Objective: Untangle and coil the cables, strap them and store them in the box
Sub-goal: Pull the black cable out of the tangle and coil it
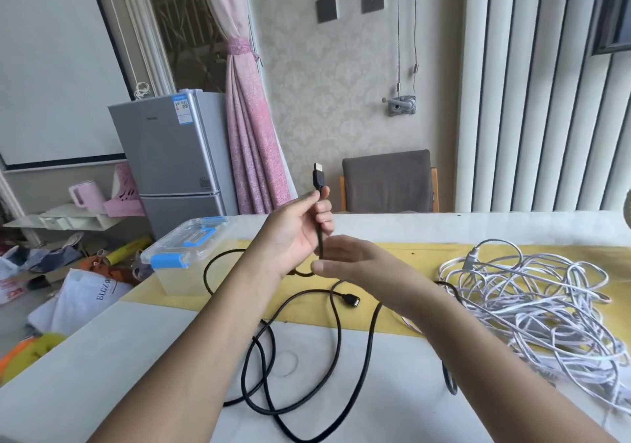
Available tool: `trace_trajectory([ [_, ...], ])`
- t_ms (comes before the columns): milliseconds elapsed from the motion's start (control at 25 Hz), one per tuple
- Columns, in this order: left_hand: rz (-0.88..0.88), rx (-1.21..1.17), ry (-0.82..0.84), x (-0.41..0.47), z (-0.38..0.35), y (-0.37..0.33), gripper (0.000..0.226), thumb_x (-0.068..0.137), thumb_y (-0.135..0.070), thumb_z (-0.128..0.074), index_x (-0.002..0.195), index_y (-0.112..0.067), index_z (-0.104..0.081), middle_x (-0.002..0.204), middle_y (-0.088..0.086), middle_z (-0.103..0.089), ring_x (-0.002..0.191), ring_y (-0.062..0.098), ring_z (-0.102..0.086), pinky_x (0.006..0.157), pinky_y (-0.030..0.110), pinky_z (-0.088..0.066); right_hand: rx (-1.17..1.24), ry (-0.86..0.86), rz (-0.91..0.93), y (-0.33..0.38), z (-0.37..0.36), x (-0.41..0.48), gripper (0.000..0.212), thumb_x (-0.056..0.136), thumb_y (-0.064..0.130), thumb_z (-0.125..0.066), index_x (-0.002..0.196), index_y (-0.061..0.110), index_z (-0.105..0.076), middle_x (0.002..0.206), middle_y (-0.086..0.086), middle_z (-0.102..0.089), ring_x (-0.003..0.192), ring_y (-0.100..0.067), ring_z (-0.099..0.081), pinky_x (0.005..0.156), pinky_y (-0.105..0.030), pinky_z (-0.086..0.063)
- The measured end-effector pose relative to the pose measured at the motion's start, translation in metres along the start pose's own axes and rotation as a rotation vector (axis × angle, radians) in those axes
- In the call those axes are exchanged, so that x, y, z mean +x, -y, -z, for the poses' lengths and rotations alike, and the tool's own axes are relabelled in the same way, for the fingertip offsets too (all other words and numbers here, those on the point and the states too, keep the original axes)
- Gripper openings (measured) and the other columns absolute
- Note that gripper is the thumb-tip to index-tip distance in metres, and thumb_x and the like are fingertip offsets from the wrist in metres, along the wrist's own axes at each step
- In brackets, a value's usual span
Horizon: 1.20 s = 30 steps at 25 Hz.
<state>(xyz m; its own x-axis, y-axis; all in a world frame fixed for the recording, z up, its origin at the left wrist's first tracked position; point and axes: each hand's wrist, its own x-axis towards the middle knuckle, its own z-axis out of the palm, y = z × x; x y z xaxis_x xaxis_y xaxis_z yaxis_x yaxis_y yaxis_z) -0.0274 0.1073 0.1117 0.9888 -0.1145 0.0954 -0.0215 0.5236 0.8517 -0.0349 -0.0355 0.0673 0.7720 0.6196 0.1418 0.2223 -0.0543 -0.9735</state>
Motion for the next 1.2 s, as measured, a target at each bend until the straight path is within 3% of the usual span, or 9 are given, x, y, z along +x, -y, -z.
trace_trajectory([
  [120,0.023,-0.089,0.125,-0.014,-0.025,-0.008,0.010,0.089,-0.018,-0.043,0.087,-0.013,-0.052,0.056,-0.008,-0.032,0.044,0.003,-0.025,0.041,0.013,-0.027,0.090,0.187,0.090,-0.011,-0.005,0.006,0.022,0.086,0.019,-0.067,0.099,0.002,-0.064,0.096,-0.005,-0.068,0.099,-0.019,-0.062,0.089,-0.033,-0.042],
  [240,0.152,-0.118,0.302,-0.024,-0.031,-0.018,0.020,0.093,-0.024,-0.045,0.086,-0.010,-0.058,0.056,-0.007,-0.020,0.041,0.004,-0.012,0.032,0.017,-0.016,0.010,0.200,0.057,-0.005,0.011,-0.001,0.032,0.077,0.029,-0.074,0.081,-0.001,-0.064,0.065,0.003,-0.064,0.066,-0.012,-0.055,0.070,-0.033,-0.033],
  [400,0.343,-0.162,0.572,-0.037,-0.030,-0.031,0.026,0.098,-0.019,-0.045,0.075,-0.010,-0.045,0.053,-0.002,-0.025,0.039,0.002,-0.014,0.034,0.017,-0.016,-0.105,0.156,0.080,0.010,0.037,-0.013,0.021,0.072,0.024,-0.076,0.063,0.009,-0.064,0.057,0.004,-0.059,0.059,-0.011,-0.046,0.064,-0.017,-0.038],
  [640,0.571,-0.056,0.902,-0.030,-0.020,-0.015,0.034,0.097,-0.040,-0.044,0.073,-0.016,-0.046,0.053,-0.006,-0.026,0.038,0.001,-0.016,0.034,0.013,-0.014,-0.240,-0.153,0.084,0.014,0.071,-0.014,0.034,0.060,0.035,-0.081,0.066,0.005,-0.065,0.062,-0.005,-0.055,0.064,-0.017,-0.042,0.064,-0.030,-0.028],
  [720,0.516,0.223,0.845,-0.029,-0.015,-0.009,0.038,0.092,-0.051,-0.045,0.080,-0.016,-0.056,0.053,-0.009,-0.029,0.038,0.000,-0.018,0.034,0.011,-0.017,-0.288,-0.291,0.060,0.018,0.083,-0.019,0.039,0.063,0.031,-0.082,0.071,-0.002,-0.064,0.057,-0.003,-0.052,0.056,-0.010,-0.042,0.057,-0.023,-0.030],
  [840,0.405,0.709,0.491,-0.027,-0.012,0.012,0.038,0.091,-0.048,-0.049,0.076,-0.014,-0.057,0.049,-0.011,-0.031,0.039,-0.001,-0.021,0.036,0.011,-0.013,-0.438,-0.429,0.024,0.021,0.086,-0.022,0.041,0.067,0.028,-0.081,0.073,-0.006,-0.059,0.055,-0.002,-0.043,0.053,-0.013,-0.035,0.051,-0.024,-0.026],
  [1000,0.248,0.880,0.249,-0.017,-0.010,0.040,0.026,0.096,-0.014,-0.045,0.081,-0.007,-0.065,0.052,-0.004,-0.046,0.044,0.006,-0.025,0.044,0.019,-0.016,-0.597,-0.477,-0.007,0.024,0.077,-0.023,0.024,0.070,0.022,-0.077,0.072,0.001,-0.065,0.057,-0.002,-0.053,0.050,-0.013,-0.038,0.048,-0.024,-0.029],
  [1080,0.251,0.974,0.260,-0.016,-0.013,0.048,0.027,0.097,-0.019,-0.046,0.098,-0.005,-0.069,0.062,0.001,-0.061,0.047,0.008,-0.027,0.047,0.020,-0.020,-0.656,-0.480,-0.026,0.025,0.073,-0.023,0.013,0.072,0.018,-0.074,0.073,0.006,-0.068,0.066,-0.008,-0.065,0.054,-0.014,-0.046,0.049,-0.024,-0.035],
  [1200,0.190,1.005,0.213,-0.012,-0.013,0.065,0.042,0.096,-0.042,-0.043,0.116,-0.009,-0.059,0.084,0.000,-0.072,0.054,0.011,-0.030,0.050,0.016,-0.028,-0.712,-0.495,-0.010,0.027,0.064,-0.022,0.014,0.075,0.019,-0.070,0.072,0.007,-0.064,0.065,-0.008,-0.062,0.054,-0.015,-0.047,0.050,-0.025,-0.036],
])
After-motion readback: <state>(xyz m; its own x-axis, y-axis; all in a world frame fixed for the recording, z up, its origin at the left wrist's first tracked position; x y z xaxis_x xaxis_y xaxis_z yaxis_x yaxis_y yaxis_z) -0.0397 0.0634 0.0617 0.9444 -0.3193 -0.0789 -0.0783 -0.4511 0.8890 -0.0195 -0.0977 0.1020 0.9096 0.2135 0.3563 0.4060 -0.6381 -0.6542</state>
